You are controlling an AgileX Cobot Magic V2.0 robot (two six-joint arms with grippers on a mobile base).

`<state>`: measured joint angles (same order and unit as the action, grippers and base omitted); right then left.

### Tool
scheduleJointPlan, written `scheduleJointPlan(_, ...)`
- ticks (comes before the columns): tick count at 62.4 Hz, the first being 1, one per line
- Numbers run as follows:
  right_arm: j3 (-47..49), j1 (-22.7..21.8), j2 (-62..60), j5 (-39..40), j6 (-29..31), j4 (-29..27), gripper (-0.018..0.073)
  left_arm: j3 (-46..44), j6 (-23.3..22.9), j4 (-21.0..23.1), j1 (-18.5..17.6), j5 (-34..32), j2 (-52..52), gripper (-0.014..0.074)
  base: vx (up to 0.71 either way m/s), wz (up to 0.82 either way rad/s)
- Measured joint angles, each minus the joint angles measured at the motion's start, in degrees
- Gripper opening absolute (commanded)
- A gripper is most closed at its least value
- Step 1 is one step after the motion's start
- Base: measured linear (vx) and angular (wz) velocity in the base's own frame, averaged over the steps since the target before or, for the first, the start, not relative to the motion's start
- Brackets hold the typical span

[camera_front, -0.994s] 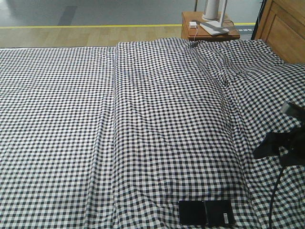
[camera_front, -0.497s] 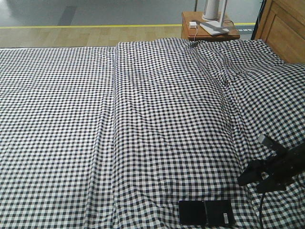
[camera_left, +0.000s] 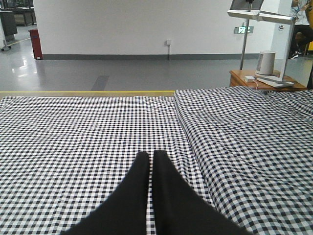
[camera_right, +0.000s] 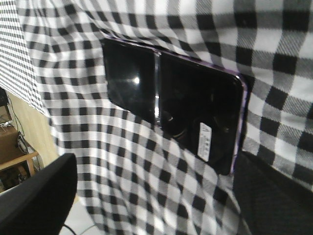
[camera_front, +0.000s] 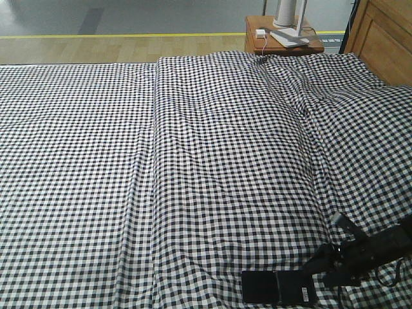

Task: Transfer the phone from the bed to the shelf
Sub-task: 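Close the right gripper on the black phone's edge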

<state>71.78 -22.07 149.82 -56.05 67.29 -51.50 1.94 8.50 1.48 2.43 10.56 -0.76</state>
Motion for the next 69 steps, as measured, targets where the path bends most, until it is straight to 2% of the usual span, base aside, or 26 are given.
scheduleJointPlan(16,2.1,0.0,4.1,0.9,3.6,-2.6,0.0594,0.0,0.0,0.0,0.0,0.0,0.0,0.0001,0.0,0.0)
scheduleJointPlan(35,8.2,0.0,9.0,-3.0,3.7,-5.3,0.0594,0.0,0.0,0.0,0.0,0.0,0.0,0.0001,0.0,0.0)
scheduleJointPlan(52,8.8,0.0,11.7,-4.5,3.9,-6.9,0.0594,0.0,0.0,0.0,0.0,0.0,0.0,0.0001,0.0,0.0)
scheduleJointPlan(69,8.8,0.0,14.5,-8.7,6.7,-12.6,0.0594,0.0,0.0,0.0,0.0,0.0,0.0,0.0001,0.0,0.0)
